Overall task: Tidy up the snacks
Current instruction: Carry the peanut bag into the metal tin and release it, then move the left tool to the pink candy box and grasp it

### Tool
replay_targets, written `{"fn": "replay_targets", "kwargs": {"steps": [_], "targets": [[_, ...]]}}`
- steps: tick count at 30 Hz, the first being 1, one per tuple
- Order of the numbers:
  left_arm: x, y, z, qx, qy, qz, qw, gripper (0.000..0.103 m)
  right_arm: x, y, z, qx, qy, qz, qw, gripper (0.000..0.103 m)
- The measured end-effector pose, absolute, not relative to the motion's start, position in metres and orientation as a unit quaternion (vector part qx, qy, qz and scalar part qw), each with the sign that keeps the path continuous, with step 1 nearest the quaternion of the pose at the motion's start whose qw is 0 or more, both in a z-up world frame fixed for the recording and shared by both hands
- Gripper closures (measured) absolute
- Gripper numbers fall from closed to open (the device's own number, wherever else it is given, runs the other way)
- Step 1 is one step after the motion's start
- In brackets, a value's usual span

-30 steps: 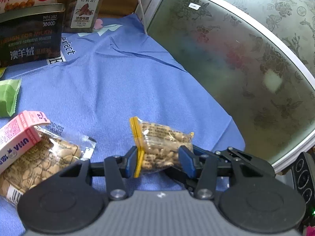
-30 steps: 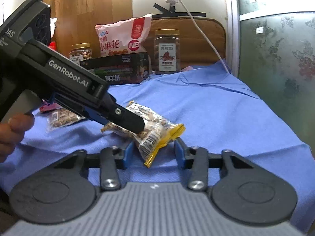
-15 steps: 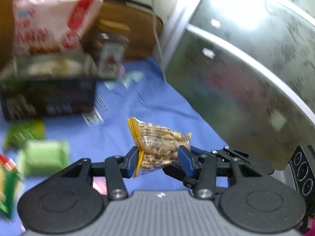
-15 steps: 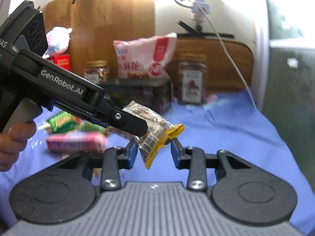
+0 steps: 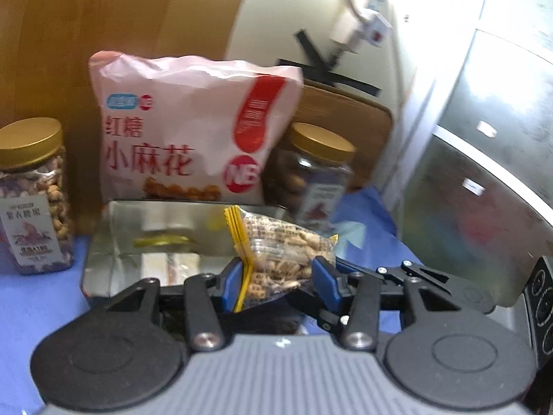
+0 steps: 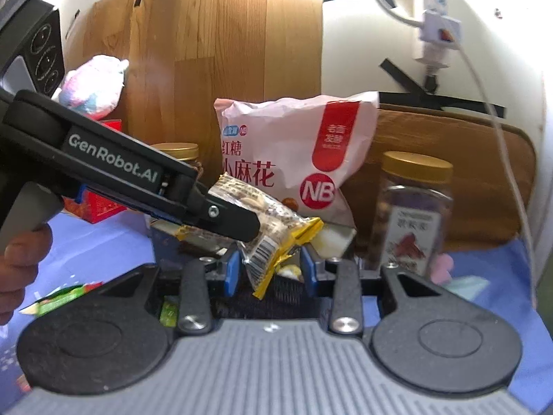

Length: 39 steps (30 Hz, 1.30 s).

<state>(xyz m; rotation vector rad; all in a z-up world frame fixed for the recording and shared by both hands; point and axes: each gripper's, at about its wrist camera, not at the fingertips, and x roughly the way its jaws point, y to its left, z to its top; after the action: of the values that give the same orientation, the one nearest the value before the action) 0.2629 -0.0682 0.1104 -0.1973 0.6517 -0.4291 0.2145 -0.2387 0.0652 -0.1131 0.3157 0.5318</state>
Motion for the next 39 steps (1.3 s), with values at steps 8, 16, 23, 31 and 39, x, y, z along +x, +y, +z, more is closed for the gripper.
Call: {"fn": "replay_targets", "kwargs": {"steps": [8, 16, 23, 31, 39], "targets": [[0.290, -0.052, 0.096, -0.109, 0.323, -0.192, 0.920, 0.058, 0.247, -0.222, 0.054, -0.070, 0.165, 0.265, 0.947, 0.063], [0.302, -0.059, 0.085, -0.071, 0.320, -0.157, 0.932, 0.050, 0.265, -0.212, 0.042, -0.074, 0.170, 0.246, 0.951, 0.052], [0.272, -0.045, 0.095, -0.076, 0.300, -0.154, 0.939, 0.048, 0.242, -0.221, 0.051, -0.051, 0.162, 0.255, 0.952, 0.052], [0.181, -0.018, 0.088, -0.078, 0.300, -0.165, 0.936, 0.048, 0.179, -0.248, 0.048, 0.007, 0.196, 0.291, 0.937, 0.052], [0.084, 0.026, 0.058, -0.074, 0.310, -0.091, 0.943, 0.046, 0.114, -0.281, 0.024, 0.072, 0.232, 0.261, 0.934, 0.052]]}}
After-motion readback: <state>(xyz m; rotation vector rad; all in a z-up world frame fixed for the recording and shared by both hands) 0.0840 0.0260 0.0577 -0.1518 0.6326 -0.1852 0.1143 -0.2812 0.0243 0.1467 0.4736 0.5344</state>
